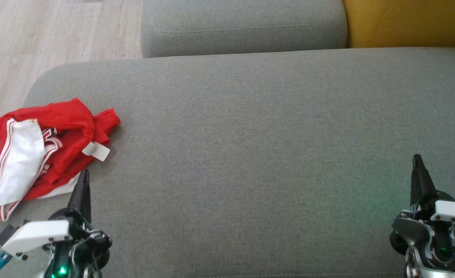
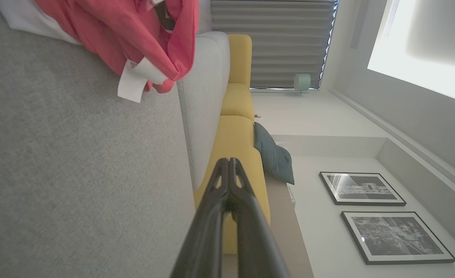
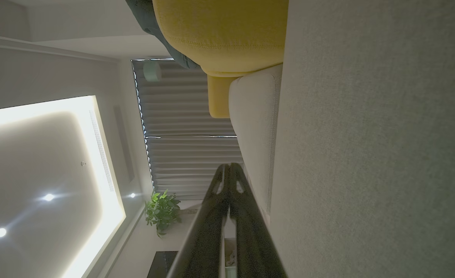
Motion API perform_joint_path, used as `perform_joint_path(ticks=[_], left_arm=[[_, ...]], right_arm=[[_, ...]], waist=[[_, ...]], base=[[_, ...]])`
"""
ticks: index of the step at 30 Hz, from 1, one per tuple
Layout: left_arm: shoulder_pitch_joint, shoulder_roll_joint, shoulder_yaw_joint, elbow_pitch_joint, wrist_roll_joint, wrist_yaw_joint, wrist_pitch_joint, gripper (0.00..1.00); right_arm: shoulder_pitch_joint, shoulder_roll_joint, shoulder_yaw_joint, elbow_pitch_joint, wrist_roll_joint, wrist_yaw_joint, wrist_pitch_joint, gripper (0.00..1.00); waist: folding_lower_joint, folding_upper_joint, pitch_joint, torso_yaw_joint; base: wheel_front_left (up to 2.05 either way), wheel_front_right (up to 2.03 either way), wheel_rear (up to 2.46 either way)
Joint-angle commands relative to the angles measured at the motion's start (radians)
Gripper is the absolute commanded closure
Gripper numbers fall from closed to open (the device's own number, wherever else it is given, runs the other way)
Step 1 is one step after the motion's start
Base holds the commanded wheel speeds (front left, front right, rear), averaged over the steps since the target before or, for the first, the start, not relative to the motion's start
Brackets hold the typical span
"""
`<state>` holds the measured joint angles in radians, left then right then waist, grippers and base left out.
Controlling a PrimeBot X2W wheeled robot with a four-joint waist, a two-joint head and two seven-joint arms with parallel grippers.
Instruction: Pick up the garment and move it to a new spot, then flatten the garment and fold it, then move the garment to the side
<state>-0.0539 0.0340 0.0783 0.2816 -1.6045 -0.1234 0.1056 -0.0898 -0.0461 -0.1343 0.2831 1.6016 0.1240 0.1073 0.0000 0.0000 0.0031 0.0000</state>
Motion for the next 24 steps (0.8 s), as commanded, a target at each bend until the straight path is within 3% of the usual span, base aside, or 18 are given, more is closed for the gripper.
perform_joint_path(ticks=[1,24], left_arm=[[-0.054,0.016,0.035,-0.037,-0.005,-0.007,0.007,1.00],[-0.054,0.016,0.035,-0.037,-0.005,-0.007,0.007,1.00]], right_arm=[[-0.018,-0.004,0.021,-0.038,0.007,0.007,0.006,1.00],[-0.018,-0.004,0.021,-0.038,0.007,0.007,0.006,1.00]], waist=[[0.0000,0.0000,0.000,0.000],[0.0000,0.0000,0.000,0.000]], base=[[0.00,0.00,0.00],[0.00,0.00,0.00]])
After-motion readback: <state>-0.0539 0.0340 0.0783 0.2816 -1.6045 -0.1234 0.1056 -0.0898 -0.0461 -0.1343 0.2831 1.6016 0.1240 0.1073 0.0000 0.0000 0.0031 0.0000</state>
